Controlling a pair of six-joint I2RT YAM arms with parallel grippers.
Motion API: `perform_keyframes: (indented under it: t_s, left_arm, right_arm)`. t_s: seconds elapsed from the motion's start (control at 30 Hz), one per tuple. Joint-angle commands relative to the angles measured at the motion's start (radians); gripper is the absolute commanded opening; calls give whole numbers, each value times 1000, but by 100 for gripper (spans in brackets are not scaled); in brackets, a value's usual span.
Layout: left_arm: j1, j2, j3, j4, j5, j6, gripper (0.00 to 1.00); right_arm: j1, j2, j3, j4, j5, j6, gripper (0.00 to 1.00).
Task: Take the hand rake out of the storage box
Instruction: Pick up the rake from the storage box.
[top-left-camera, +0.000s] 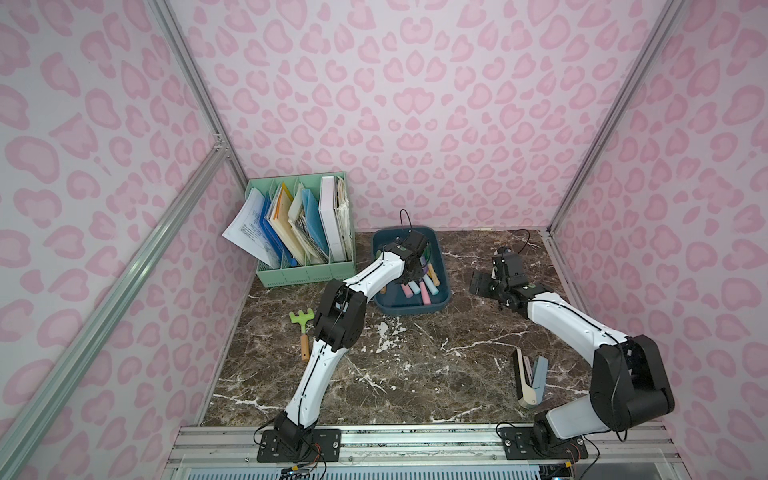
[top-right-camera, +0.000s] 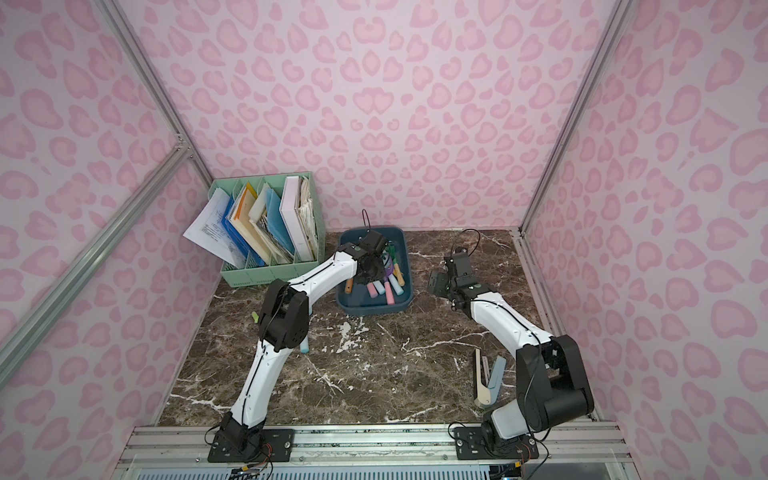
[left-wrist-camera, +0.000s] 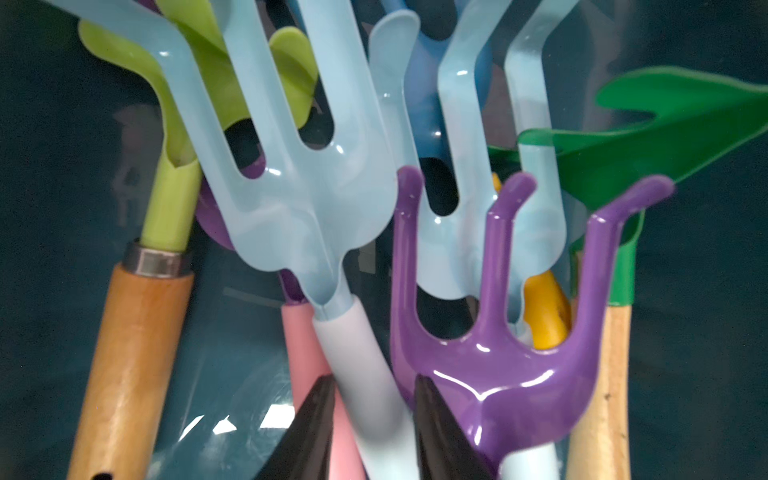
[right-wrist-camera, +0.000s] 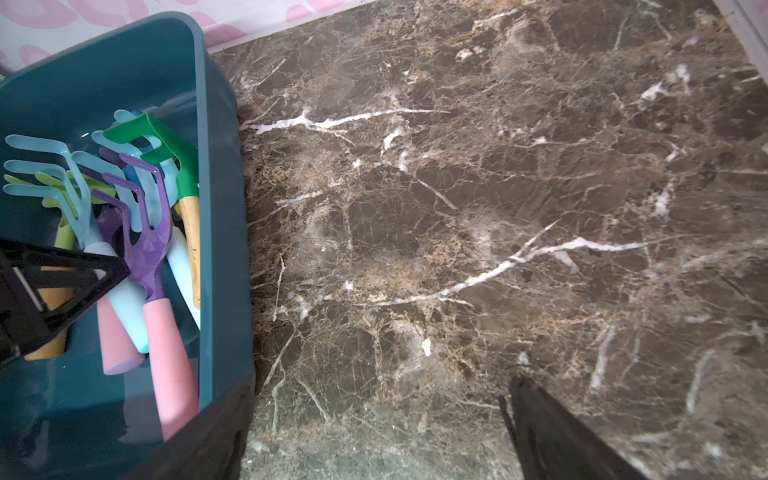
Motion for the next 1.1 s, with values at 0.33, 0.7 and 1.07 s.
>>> perform_keyframes:
  t_s: [0.33,0.7,1.07]
  left_arm:
    - [-3,4,1,-93,6,59,34]
    - [-7,8,1,-93,0,72,21]
    - [-88,-313,-190,-149,-208,147,10]
  right_arm:
    - [0,8,3,21,-10,2,98]
    - [0,-3,-1,22,-9,4,98]
    - [6,-24,-11,21,-12,9,98]
